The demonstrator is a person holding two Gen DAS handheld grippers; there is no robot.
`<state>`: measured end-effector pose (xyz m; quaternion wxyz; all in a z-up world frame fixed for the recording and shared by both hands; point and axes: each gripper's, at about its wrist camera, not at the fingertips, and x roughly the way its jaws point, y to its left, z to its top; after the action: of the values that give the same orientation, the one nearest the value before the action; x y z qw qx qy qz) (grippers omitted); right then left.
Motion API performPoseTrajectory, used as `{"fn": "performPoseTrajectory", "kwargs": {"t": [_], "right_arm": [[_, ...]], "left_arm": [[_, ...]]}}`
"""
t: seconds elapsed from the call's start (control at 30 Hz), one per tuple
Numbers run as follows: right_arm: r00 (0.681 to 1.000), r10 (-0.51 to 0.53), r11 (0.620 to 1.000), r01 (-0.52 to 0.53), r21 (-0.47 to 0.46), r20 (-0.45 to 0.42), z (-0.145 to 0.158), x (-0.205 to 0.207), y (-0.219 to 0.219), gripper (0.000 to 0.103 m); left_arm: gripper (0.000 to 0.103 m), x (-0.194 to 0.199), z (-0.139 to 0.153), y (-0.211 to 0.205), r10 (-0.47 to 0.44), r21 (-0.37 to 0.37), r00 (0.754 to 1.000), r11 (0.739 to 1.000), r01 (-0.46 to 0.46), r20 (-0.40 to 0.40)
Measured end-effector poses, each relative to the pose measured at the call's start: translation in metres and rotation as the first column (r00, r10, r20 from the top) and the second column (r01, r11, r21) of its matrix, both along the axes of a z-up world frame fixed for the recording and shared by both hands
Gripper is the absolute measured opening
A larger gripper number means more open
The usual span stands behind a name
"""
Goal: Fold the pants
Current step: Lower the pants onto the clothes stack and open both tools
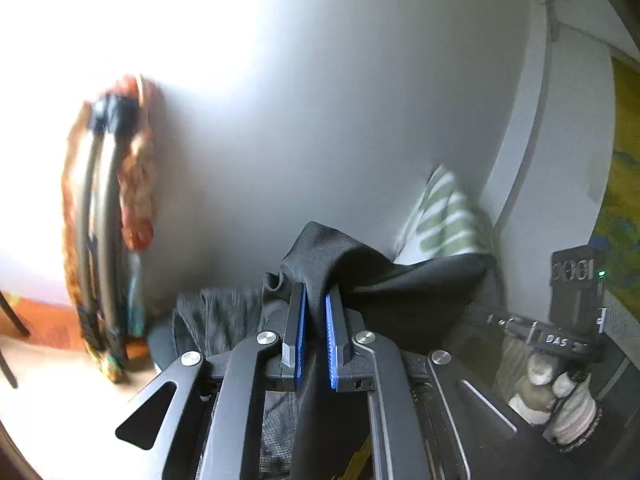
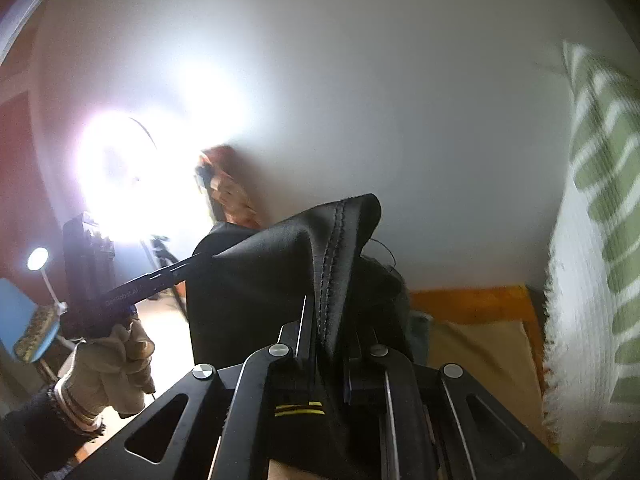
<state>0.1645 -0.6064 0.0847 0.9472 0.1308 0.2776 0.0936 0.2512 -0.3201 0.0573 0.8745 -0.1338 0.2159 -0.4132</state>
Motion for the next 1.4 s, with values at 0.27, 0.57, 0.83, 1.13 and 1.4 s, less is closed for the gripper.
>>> {"fn": "performPoseTrajectory", "kwargs": {"t": [0.27,0.57,0.83,1.13,1.4], "right_arm": [[0.999,0.011,0.998,-0.009,0.062,-0.041,-0.015,0.053,-0.007,0.007],[0.976,-0.09,0.995,0.081,-0.054,-0.197,-0.086,0.126,-0.024,0.026],[0.936,-0.257,0.964,0.23,-0.132,-0.241,-0.096,0.115,-0.043,0.072],[0.935,-0.302,0.948,0.275,-0.158,-0.188,-0.054,0.071,-0.031,0.073],[0.946,-0.292,0.952,0.272,-0.139,-0.143,-0.024,0.02,-0.004,0.073]], "left_arm": [[0.007,0.038,0.004,-0.026,0.089,0.126,0.995,0.988,-0.092,0.036],[0.012,0.093,-0.051,-0.057,0.243,0.321,0.97,0.921,-0.221,-0.03],[0.017,0.094,-0.046,-0.019,0.303,0.269,0.948,0.925,-0.268,-0.098],[0.018,0.047,-0.03,0.025,0.266,0.257,0.959,0.938,-0.233,-0.1],[0.039,-0.009,-0.01,0.048,0.229,0.257,0.971,0.945,-0.205,-0.067]]}}
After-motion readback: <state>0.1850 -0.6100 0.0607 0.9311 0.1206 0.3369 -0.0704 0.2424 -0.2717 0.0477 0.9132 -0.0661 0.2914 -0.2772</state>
